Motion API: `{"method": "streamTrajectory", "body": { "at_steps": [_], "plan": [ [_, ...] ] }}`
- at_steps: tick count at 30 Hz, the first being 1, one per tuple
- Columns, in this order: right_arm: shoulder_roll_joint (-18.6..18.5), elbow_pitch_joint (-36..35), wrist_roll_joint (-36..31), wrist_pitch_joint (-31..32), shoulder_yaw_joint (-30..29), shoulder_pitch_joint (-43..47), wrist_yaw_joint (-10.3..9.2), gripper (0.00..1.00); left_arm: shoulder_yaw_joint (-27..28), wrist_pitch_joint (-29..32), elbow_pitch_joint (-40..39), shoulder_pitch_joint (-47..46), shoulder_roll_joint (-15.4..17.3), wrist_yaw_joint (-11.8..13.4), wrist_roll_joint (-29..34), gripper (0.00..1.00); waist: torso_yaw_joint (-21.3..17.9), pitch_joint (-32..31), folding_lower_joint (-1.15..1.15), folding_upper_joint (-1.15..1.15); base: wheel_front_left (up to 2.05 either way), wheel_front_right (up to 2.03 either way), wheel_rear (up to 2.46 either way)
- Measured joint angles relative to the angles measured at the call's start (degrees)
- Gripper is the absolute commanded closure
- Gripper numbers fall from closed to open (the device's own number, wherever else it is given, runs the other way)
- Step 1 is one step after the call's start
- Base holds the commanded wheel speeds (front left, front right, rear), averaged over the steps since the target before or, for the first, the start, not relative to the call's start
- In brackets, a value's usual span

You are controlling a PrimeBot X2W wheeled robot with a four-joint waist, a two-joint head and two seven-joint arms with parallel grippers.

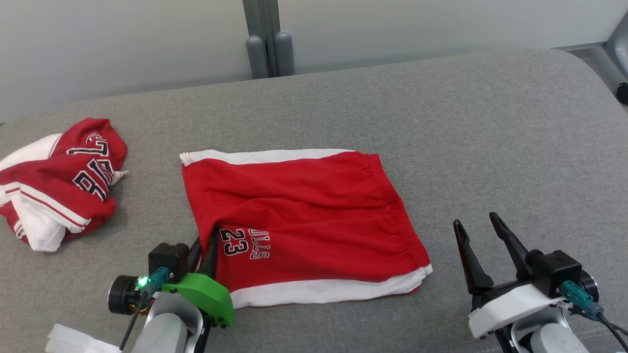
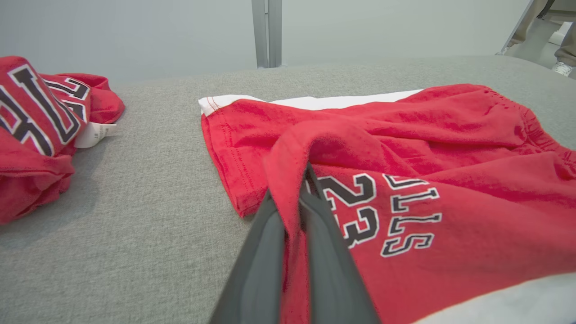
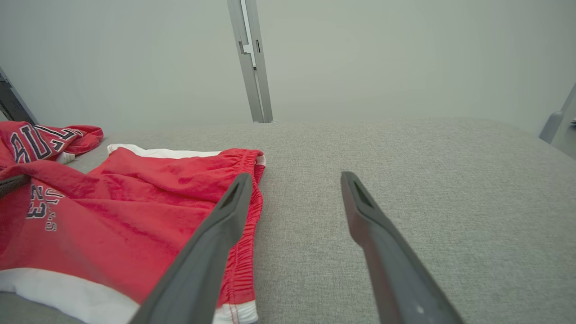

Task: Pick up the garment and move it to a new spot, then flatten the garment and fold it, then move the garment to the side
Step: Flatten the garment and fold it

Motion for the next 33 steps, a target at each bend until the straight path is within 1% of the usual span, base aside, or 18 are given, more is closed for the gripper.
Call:
{"method": "streamTrajectory", "body": {
  "at_steps": [4, 7, 14, 21, 26, 33],
  "plan": [
    [0.2, 0.2, 0.0, 0.0, -0.1, 0.2, 0.00, 0.00, 1.9, 0.0, -1.2, 0.1, -0.2, 0.0, 0.6, 0.00, 0.0, -0.5, 0.00, 0.00, 0.00, 0.00, 0.00],
    [0.4, 0.3, 0.0, 0.0, -0.3, 0.5, 0.00, 0.00, 3.4, 0.0, -3.9, 1.6, -0.4, 0.5, 1.4, 0.00, 0.4, -1.1, 0.00, 0.00, 0.00, 0.00, 0.00],
    [0.5, 0.1, 0.0, 0.0, -0.4, 1.3, 0.00, 0.00, 8.1, 0.0, -14.3, 7.5, -0.9, 1.4, 3.1, 0.00, 1.8, -2.8, 0.00, 0.00, 0.00, 0.00, 0.00],
    [0.8, -0.3, -0.3, 0.0, 0.4, 1.7, 0.00, 0.00, 12.6, 0.0, -21.5, 12.9, -0.8, 1.9, 4.4, 0.00, 3.4, -4.3, 0.00, 0.00, 0.00, 0.00, 0.00],
    [0.7, -1.1, -0.5, 0.0, 0.4, 2.1, 0.00, 0.00, 15.0, 0.0, -25.6, 16.6, -0.4, 1.3, 5.2, 0.00, 3.9, -5.1, 0.00, 0.00, 0.00, 0.00, 0.00],
    [0.5, -1.6, -0.8, 0.0, -0.1, 3.0, 0.00, 0.00, 15.6, 0.0, -27.9, 19.6, -0.6, 0.2, 5.8, 0.00, 4.4, -5.5, 0.00, 0.00, 0.00, 0.00, 0.00]
  ]
}}
